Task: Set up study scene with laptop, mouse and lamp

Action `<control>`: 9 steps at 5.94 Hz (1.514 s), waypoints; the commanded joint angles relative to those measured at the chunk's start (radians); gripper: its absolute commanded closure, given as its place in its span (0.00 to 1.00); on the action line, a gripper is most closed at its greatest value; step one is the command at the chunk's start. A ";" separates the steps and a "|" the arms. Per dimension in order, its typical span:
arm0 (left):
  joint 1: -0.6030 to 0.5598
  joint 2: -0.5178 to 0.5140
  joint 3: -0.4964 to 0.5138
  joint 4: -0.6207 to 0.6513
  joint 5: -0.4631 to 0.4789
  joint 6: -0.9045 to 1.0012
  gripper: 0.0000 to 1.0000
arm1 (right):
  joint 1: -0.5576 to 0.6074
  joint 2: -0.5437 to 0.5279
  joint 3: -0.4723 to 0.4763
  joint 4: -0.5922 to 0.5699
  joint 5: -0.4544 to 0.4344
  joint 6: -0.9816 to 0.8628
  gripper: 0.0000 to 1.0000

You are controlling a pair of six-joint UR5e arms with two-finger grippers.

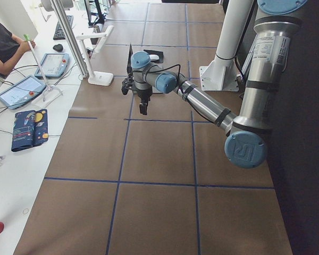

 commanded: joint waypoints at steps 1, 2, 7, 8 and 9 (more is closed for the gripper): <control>-0.146 0.044 0.115 0.004 -0.006 0.247 0.00 | 0.030 -0.033 0.017 0.002 -0.003 -0.013 0.00; -0.228 0.064 0.196 0.002 -0.009 0.394 0.00 | 0.030 -0.033 0.015 0.002 -0.003 -0.006 0.00; -0.435 0.125 0.410 -0.011 -0.055 0.544 0.00 | 0.030 -0.030 0.018 0.001 0.000 0.000 0.00; -0.439 0.139 0.405 -0.013 -0.055 0.543 0.00 | 0.030 -0.030 0.018 0.001 0.000 0.001 0.00; -0.439 0.141 0.411 -0.013 -0.055 0.544 0.00 | 0.028 -0.030 0.020 0.001 0.000 0.001 0.00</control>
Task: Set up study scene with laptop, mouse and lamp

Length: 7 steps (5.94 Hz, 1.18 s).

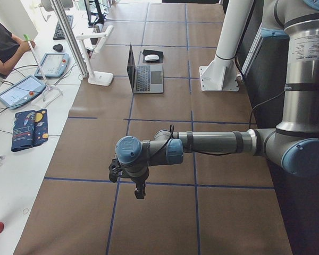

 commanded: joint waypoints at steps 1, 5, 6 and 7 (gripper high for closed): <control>0.000 0.016 -0.003 -0.001 -0.001 0.001 0.00 | -0.001 0.000 0.001 0.000 0.000 0.000 0.00; 0.000 0.017 0.000 -0.001 0.001 0.001 0.00 | -0.001 0.005 -0.008 0.000 0.002 -0.001 0.00; 0.000 0.017 -0.004 -0.001 0.001 -0.001 0.00 | -0.001 0.005 -0.008 0.000 0.002 0.000 0.00; 0.000 0.017 -0.010 -0.001 0.001 -0.005 0.00 | -0.001 0.006 -0.011 -0.002 0.002 0.000 0.00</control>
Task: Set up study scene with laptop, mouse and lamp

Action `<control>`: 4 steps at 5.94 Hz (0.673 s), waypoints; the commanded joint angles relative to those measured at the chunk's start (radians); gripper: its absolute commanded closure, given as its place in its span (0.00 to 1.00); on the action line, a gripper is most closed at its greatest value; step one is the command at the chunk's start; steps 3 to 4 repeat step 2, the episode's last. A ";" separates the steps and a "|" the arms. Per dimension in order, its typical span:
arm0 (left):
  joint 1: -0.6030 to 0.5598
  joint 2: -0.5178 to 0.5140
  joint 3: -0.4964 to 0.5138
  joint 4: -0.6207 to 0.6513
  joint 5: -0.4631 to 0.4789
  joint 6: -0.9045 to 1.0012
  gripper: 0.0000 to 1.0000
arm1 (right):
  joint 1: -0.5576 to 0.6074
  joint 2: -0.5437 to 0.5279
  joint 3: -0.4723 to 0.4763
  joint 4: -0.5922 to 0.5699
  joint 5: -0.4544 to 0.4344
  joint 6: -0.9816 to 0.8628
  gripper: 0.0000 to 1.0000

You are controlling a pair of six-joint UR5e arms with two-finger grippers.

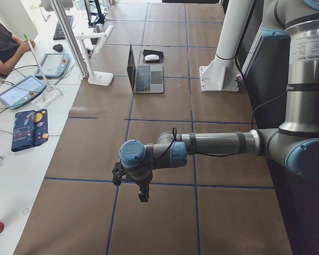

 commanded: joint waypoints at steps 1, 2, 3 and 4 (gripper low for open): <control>0.000 0.000 -0.005 -0.001 0.000 -0.003 0.00 | 0.001 0.001 -0.002 -0.001 0.000 0.000 0.00; 0.000 -0.003 -0.008 0.000 0.000 -0.003 0.00 | 0.001 0.001 -0.001 -0.001 0.000 0.002 0.00; 0.000 -0.003 -0.008 0.000 0.000 -0.003 0.00 | 0.001 0.001 -0.001 -0.001 0.000 0.002 0.00; 0.000 -0.003 -0.008 0.000 0.000 -0.003 0.00 | 0.001 0.001 -0.001 -0.001 0.000 0.002 0.00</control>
